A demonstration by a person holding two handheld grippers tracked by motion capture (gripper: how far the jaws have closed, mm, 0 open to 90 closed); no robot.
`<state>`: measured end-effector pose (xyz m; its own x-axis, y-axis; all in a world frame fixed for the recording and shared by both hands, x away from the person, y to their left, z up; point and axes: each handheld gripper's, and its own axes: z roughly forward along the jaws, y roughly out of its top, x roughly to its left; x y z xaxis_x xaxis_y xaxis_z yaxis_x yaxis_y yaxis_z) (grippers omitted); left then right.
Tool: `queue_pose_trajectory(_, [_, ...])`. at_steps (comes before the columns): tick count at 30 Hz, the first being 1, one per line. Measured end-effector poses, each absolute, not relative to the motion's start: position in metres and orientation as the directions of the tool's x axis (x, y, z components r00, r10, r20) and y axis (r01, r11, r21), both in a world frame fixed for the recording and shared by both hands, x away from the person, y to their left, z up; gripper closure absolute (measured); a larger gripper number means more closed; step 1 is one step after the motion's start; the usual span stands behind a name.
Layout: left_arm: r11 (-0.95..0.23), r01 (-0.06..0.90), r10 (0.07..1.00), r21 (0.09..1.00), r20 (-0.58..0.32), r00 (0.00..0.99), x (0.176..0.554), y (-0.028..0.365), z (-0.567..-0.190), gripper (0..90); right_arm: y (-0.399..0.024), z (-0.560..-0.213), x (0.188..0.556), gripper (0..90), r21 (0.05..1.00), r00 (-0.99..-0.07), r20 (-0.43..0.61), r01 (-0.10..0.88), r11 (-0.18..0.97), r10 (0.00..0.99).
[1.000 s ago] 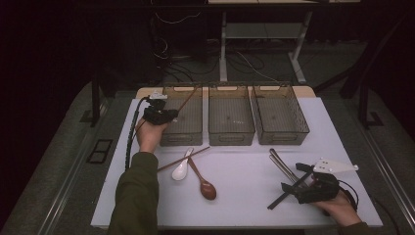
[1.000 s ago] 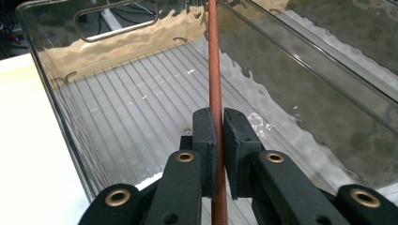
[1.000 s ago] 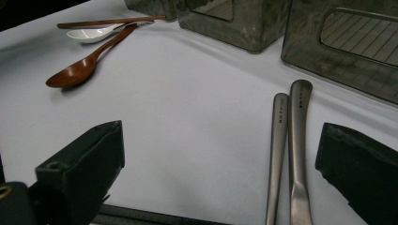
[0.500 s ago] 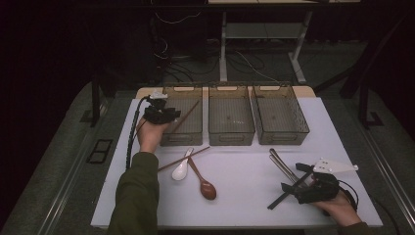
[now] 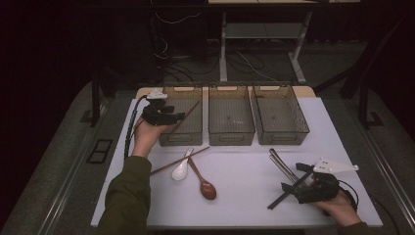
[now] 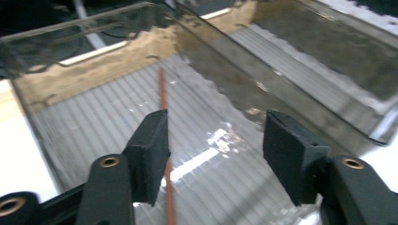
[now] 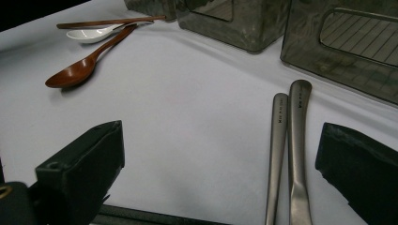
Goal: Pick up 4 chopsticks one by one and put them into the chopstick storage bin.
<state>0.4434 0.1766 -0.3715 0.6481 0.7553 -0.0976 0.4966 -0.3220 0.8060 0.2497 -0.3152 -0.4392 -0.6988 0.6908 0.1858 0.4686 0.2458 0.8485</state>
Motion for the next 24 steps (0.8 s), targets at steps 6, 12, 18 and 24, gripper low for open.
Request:
queue_pose_trajectory(6, [-0.327, 0.475, 0.727, 0.817, -0.103, 0.678, 0.428, 0.175, -0.362, 32.2, -0.315, -0.439, 0.249, 1.2, 0.847, -0.699, 0.187, 0.471, 0.247, 0.690])
queue_pose_trajectory(12, [-0.345, 0.446, 0.700, 0.826, -0.090, 0.709, 0.411, 0.178, -0.356, 29.0, -0.315, -0.439, 0.250, 1.2, 0.849, -0.701, 0.183, 0.466, 0.249, 0.689])
queue_pose_trajectory(18, [-0.355, 0.407, 0.672, 0.842, -0.073, 0.737, 0.391, 0.180, -0.354, 27.6, -0.315, -0.440, 0.250, 1.2, 0.849, -0.701, 0.181, 0.466, 0.250, 0.690])
queue_pose_trajectory(24, [-0.383, 0.382, 0.651, 0.841, -0.048, 0.758, 0.374, 0.183, -0.356, 29.0, -0.315, -0.439, 0.249, 1.2, 0.851, -0.702, 0.177, 0.462, 0.251, 0.689])
